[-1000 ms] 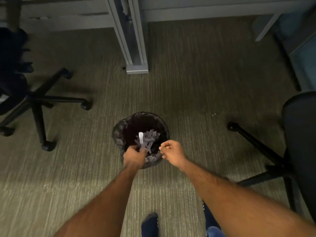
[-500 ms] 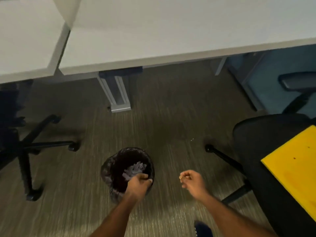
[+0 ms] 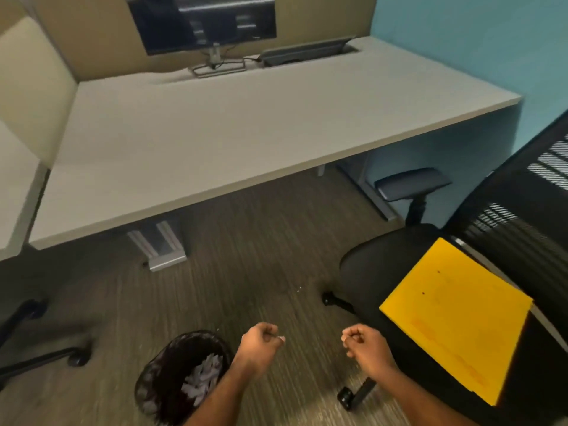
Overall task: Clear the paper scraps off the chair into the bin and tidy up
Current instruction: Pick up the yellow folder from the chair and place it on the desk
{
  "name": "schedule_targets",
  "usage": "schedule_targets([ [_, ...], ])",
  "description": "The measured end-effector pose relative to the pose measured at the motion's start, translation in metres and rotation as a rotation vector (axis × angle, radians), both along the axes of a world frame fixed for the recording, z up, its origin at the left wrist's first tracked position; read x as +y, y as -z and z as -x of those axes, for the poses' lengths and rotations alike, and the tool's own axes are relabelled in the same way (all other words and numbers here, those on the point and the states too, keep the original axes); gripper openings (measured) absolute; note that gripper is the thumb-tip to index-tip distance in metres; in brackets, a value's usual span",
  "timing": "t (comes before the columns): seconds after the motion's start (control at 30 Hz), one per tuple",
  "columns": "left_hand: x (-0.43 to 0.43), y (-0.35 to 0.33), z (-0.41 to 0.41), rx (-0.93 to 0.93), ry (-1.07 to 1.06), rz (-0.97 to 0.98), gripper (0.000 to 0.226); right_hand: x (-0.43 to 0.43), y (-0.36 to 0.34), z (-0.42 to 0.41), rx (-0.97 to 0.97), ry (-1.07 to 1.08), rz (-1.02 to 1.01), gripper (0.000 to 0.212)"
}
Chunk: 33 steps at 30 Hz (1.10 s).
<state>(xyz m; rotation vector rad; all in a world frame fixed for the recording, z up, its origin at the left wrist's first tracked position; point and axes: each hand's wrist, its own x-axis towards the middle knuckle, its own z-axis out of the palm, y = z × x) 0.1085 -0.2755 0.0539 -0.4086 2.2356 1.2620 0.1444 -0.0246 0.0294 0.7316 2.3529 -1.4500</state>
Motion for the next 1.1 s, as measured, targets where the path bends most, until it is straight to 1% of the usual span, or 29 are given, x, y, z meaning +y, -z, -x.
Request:
schedule_targets([
  [0.1, 0.035, -0.011, 0.015, 0.019, 0.082, -0.008, 0.023, 0.035, -0.012, -0.002, 0.029, 0.043, -0.042, 0.008],
  [0.33, 0.117, -0.031, 0.042, -0.035, 0.276, 0.0, 0.031, 0.117, -0.031, -0.013, 0.052, 0.158, -0.162, 0.014],
  [0.43, 0.152, -0.036, 0.051, 0.001, 0.336, 0.026, 0.036, 0.15, -0.032, -0.02, 0.036, 0.21, -0.205, 0.009],
  [0.53, 0.185, -0.04, 0.061, 0.023, 0.411, 0.056, 0.038, 0.185, -0.028, -0.029, 0.001, 0.226, -0.281, 0.031],
  [0.7, 0.235, -0.028, 0.076, 0.057, 0.543, 0.116, 0.047, 0.234, -0.015, -0.041, -0.112, 0.257, -0.311, 0.054],
  [0.8, 0.261, -0.016, 0.081, 0.03, 0.639, 0.149, 0.052, 0.257, -0.002, -0.046, -0.206, 0.19, -0.355, 0.07],
  [0.93, 0.288, -0.002, 0.077, 0.008, 0.762, 0.237, 0.053, 0.277, 0.014, -0.05, -0.268, 0.156, -0.359, 0.076],
  [1.03, 0.301, 0.011, 0.075, 0.0, 0.777, 0.328, 0.068, 0.284, 0.023, -0.05, -0.297, 0.13, -0.352, 0.076],
  [1.1, 0.307, 0.02, 0.077, -0.022, 0.766, 0.349, 0.072, 0.286, 0.028, -0.049, -0.302, 0.128, -0.351, 0.076],
])
